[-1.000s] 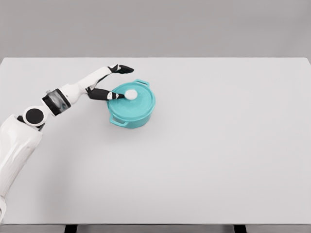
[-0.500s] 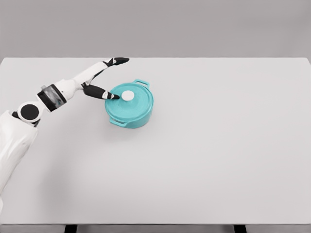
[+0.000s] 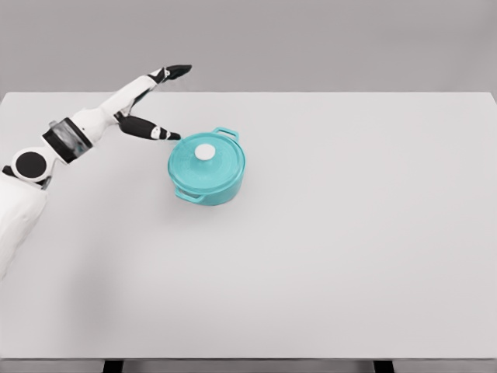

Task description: Cover the pot with left arm

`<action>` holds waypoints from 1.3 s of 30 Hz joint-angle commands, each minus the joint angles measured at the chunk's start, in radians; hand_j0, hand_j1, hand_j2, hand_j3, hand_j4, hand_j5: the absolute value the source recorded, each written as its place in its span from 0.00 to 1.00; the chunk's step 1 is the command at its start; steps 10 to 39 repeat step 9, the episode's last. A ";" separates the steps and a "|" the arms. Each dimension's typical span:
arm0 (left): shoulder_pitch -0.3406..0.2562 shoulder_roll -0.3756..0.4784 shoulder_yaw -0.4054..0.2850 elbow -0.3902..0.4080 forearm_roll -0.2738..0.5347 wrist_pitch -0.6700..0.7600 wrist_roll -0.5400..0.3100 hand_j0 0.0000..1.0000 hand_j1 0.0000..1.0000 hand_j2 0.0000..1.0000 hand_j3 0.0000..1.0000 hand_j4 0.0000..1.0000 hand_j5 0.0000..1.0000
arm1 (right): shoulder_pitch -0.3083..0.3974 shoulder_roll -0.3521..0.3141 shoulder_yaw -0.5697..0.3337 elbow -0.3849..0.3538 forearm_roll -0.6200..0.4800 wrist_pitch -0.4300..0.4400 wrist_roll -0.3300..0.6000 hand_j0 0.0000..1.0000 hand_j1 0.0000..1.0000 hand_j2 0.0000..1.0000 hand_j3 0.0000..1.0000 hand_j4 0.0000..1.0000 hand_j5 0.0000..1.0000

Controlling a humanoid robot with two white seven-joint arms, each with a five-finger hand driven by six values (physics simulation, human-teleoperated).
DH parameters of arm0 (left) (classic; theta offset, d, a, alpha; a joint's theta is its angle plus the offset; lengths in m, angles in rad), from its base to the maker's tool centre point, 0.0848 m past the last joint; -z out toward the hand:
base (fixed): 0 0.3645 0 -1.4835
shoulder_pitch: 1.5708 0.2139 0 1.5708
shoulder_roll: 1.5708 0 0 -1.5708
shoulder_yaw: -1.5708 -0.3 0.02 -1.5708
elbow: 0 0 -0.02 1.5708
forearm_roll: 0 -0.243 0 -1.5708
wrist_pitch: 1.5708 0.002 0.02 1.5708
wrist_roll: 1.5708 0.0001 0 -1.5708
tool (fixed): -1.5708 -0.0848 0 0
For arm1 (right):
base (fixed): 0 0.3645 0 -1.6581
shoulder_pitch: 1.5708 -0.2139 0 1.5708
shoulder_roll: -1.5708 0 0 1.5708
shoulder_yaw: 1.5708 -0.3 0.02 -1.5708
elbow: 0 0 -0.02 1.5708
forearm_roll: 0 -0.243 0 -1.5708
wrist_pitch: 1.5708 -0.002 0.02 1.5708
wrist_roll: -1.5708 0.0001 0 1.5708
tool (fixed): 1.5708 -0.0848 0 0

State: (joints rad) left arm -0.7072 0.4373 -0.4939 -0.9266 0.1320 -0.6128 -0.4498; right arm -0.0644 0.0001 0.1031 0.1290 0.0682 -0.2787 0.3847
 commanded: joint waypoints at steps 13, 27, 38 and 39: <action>0.245 0.439 -0.014 -0.294 0.230 0.002 -0.009 1.00 1.00 1.00 1.00 1.00 1.00 | -0.002 0.000 -0.002 0.000 -0.001 0.000 0.000 1.00 1.00 1.00 1.00 1.00 1.00; 0.245 0.439 -0.014 -0.294 0.230 0.002 -0.009 1.00 1.00 1.00 1.00 1.00 1.00 | -0.002 0.000 -0.002 0.000 -0.001 0.000 0.000 1.00 1.00 1.00 1.00 1.00 1.00; 0.245 0.439 -0.014 -0.294 0.230 0.002 -0.009 1.00 1.00 1.00 1.00 1.00 1.00 | -0.002 0.000 -0.002 0.000 -0.001 0.000 0.000 1.00 1.00 1.00 1.00 1.00 1.00; 0.245 0.439 -0.014 -0.294 0.230 0.002 -0.009 1.00 1.00 1.00 1.00 1.00 1.00 | -0.002 0.000 -0.002 0.000 -0.001 0.000 0.000 1.00 1.00 1.00 1.00 1.00 1.00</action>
